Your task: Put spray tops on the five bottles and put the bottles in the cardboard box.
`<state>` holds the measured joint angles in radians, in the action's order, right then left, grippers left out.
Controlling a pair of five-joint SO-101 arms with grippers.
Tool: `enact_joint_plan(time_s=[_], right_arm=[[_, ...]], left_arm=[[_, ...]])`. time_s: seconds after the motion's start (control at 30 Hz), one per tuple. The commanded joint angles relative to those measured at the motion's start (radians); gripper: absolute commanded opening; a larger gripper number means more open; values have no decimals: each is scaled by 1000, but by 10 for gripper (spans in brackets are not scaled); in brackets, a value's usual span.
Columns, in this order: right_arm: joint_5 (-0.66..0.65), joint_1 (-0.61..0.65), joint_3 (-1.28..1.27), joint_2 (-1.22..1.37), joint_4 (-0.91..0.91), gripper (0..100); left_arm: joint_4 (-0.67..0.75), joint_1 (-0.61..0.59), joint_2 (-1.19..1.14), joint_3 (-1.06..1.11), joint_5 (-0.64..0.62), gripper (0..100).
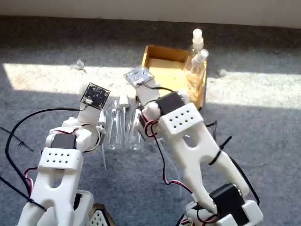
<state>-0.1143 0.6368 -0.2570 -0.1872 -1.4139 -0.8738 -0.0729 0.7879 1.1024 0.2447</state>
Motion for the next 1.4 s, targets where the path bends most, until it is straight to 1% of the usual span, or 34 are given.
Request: enact_joint_plan(time_s=[0.0,0.13,0.2,0.23,0.4,0.57,0.63,0.73,0.87,0.97,1.07,1.23,1.37], right_arm=[[41,16,-79,70,102,4],[87,1,-131,156,173,5],[94,2,-130,183,180,15],[94,2,-128,191,170,36],[92,2,-127,194,166,205],[87,4,-125,193,165,324],[63,5,-125,191,154,358],[23,2,-124,168,76,362],[-23,5,-124,-2,-27,362],[-103,-13,-124,-186,-99,362],[-259,-74,-128,-311,-79,361],[-606,-108,-130,-246,-62,361],[-700,-166,-125,-107,-54,361]], left_arm=[[18,5,-2,-8,-5,164],[18,8,-2,-7,-5,164],[18,10,-2,-7,-5,164],[18,12,-2,-7,-5,164],[34,13,-2,10,-5,164],[61,13,-2,24,-5,164],[68,13,-2,25,-5,164],[68,13,-2,25,-5,164],[68,13,-2,25,-5,164],[68,13,-2,25,-5,164],[68,13,-2,25,-5,164],[66,13,-2,25,-5,164],[64,12,-2,25,-5,164]])
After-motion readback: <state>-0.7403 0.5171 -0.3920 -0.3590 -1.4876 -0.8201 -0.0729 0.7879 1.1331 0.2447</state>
